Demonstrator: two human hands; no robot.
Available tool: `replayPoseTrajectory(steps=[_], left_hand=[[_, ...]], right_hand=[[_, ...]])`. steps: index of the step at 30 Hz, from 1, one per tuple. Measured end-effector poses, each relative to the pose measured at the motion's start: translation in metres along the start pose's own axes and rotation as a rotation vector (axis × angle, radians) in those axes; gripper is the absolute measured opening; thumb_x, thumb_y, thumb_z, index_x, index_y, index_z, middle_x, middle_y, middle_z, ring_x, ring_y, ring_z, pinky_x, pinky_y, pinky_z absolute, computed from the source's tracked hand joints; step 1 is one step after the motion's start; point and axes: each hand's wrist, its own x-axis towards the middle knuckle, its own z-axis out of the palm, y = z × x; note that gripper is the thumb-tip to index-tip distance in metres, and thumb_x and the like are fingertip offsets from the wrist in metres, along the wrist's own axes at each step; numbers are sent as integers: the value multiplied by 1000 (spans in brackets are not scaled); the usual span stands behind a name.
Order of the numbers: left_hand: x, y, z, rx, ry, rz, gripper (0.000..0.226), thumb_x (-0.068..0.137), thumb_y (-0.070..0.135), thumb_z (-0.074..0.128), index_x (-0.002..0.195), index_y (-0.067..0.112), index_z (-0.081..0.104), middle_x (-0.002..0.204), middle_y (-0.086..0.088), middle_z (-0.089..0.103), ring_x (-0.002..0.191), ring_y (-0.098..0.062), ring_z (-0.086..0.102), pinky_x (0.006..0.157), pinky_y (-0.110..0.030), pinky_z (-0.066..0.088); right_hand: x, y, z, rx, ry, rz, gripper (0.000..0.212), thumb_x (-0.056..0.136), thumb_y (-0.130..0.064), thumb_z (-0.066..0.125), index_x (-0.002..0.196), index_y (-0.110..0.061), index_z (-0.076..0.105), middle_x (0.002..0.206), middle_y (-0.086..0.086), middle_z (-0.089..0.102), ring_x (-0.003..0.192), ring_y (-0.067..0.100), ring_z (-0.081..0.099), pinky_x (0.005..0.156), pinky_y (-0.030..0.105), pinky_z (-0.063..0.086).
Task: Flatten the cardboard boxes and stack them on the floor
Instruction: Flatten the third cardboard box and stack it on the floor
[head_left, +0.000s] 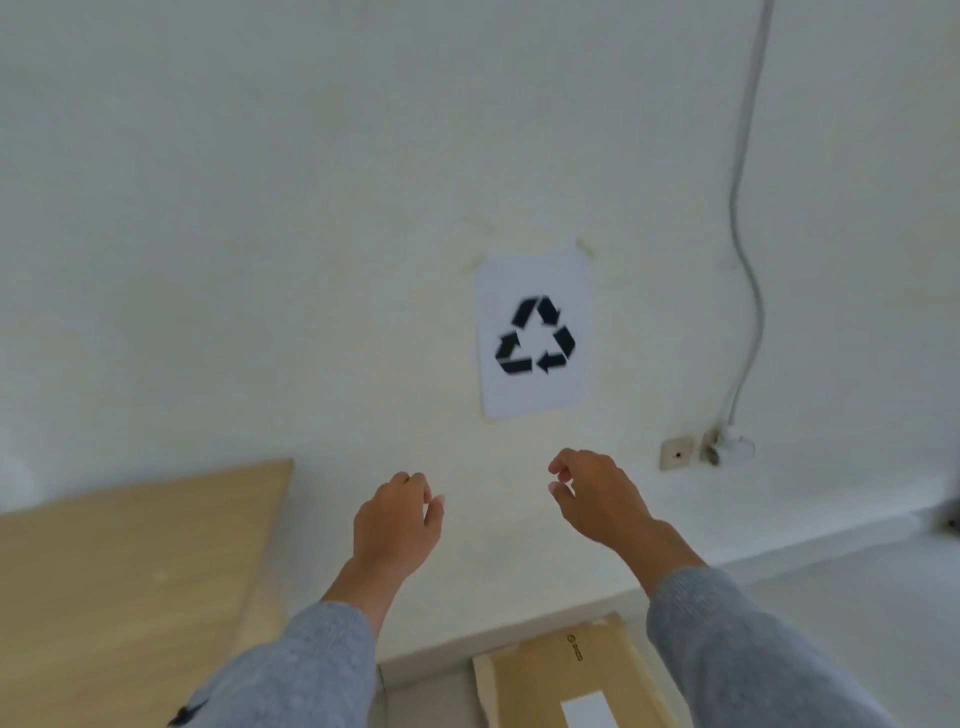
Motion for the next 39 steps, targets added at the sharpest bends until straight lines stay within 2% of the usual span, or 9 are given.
replayPoseTrajectory(steps=[8, 13, 17, 20, 27, 33, 36, 39], left_hand=[[-5, -77, -161, 67, 82, 50, 24, 92, 34, 43, 94, 16, 58, 95, 1, 61, 88, -19, 60, 64, -28, 38], [-64, -147, -233, 111, 125, 33, 24, 92, 33, 43, 91, 16, 59, 94, 2, 62, 89, -18, 60, 66, -29, 42], [-111, -202, -284, 134, 109, 43, 24, 92, 33, 42, 89, 16, 60, 91, 3, 61, 85, -17, 61, 65, -28, 43], [-135, -253, -328, 133, 135, -12, 24, 92, 31, 43, 87, 16, 61, 90, 2, 62, 84, -18, 61, 63, -28, 42], [-169, -407, -402, 177, 177, -171, 23, 91, 31, 44, 88, 15, 61, 92, 1, 63, 89, -20, 60, 68, -29, 44], [-178, -571, -441, 262, 67, -143, 21, 92, 25, 42, 90, 18, 62, 96, 5, 66, 87, -14, 61, 64, -24, 42], [-183, -652, -465, 300, -8, -136, 21, 91, 22, 42, 90, 18, 62, 95, 4, 64, 79, -13, 55, 61, -24, 39], [-190, -723, -490, 298, -6, -162, 18, 89, 19, 45, 87, 18, 62, 93, 2, 64, 75, -14, 53, 58, -25, 38]], right_hand=[[-29, -155, -48, -26, 45, -73, 25, 94, -24, 48, 116, -17, 56, 118, 2, 60, 104, 20, 58, 90, 33, 48], [-83, -244, -20, -34, 64, -137, 25, 94, -24, 48, 116, -17, 56, 118, 2, 61, 104, 20, 59, 88, 33, 49], [-123, -318, 9, -34, 21, -145, 26, 94, -24, 47, 117, -17, 56, 119, 3, 60, 106, 22, 58, 89, 34, 48], [-141, -376, 28, -30, -15, -176, 26, 93, -23, 46, 117, -18, 56, 120, 3, 59, 107, 21, 57, 89, 34, 48], [-150, -511, 94, -10, -41, -250, 25, 91, -21, 47, 113, -18, 59, 117, 1, 61, 105, 22, 59, 89, 35, 49], [-144, -655, 204, 70, -53, -236, 21, 88, -20, 51, 105, -17, 64, 111, 4, 65, 100, 23, 61, 85, 33, 50], [-148, -730, 252, 95, -70, -213, 22, 89, -18, 51, 106, -13, 64, 111, 7, 66, 99, 24, 61, 85, 34, 50], [-155, -792, 287, 84, -84, -206, 23, 90, -19, 50, 107, -13, 64, 111, 7, 66, 101, 25, 61, 86, 35, 50]])
